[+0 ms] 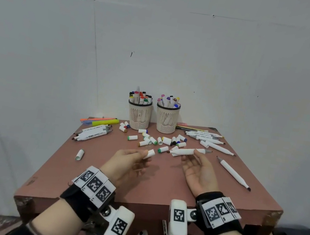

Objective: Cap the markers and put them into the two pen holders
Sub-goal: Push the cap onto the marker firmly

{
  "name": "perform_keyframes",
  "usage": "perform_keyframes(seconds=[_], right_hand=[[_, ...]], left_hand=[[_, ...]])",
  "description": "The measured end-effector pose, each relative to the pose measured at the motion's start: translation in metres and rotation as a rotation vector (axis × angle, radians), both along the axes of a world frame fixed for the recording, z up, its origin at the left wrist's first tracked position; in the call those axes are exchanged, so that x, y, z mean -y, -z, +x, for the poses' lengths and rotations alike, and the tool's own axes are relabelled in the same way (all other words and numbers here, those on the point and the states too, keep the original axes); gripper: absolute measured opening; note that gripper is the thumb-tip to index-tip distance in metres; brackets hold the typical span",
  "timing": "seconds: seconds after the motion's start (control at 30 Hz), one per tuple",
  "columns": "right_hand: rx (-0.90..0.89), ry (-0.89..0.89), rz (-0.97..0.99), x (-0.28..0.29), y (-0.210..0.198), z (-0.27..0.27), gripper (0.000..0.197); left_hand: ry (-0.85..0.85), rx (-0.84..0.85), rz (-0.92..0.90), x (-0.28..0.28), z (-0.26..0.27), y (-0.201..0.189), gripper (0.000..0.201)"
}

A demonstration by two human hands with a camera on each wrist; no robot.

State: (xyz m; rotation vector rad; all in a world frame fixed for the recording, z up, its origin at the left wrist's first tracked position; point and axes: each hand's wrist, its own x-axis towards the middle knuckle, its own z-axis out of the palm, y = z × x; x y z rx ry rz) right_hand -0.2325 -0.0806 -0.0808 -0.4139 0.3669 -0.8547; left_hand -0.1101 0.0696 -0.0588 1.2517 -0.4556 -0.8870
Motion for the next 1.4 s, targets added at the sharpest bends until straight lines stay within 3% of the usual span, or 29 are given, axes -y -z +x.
perform_keyframes(seconds=[0.27, 0.53, 0.83, 1.2, 1.4], right_hand=[[0.0, -0.006, -0.076, -0.013, 0.006, 0.014, 0.009], [-0.018, 0.016, -0.152, -0.015, 0.009, 0.018, 0.013], [-0.04, -0.034, -0.264, -0.018, 0.011, 0.019, 0.015], [-0.169, -0.11, -0.418, -0.029, 0.013, 0.023, 0.009], [-0.206, -0.066, -0.51, -0.03, 0.014, 0.022, 0.028]], left_hand=[[-0.019, -0.151, -0.069, 0.002, 0.017, 0.021, 0.012], [0.0, -0.172, -0.12, 0.004, 0.024, 0.028, 0.009], [0.031, -0.104, -0.122, 0.005, 0.022, 0.03, 0.014], [-0.056, -0.088, -0.156, 0.005, 0.018, 0.031, 0.008], [-0.066, -0.067, -0.146, 0.005, 0.018, 0.033, 0.007]])
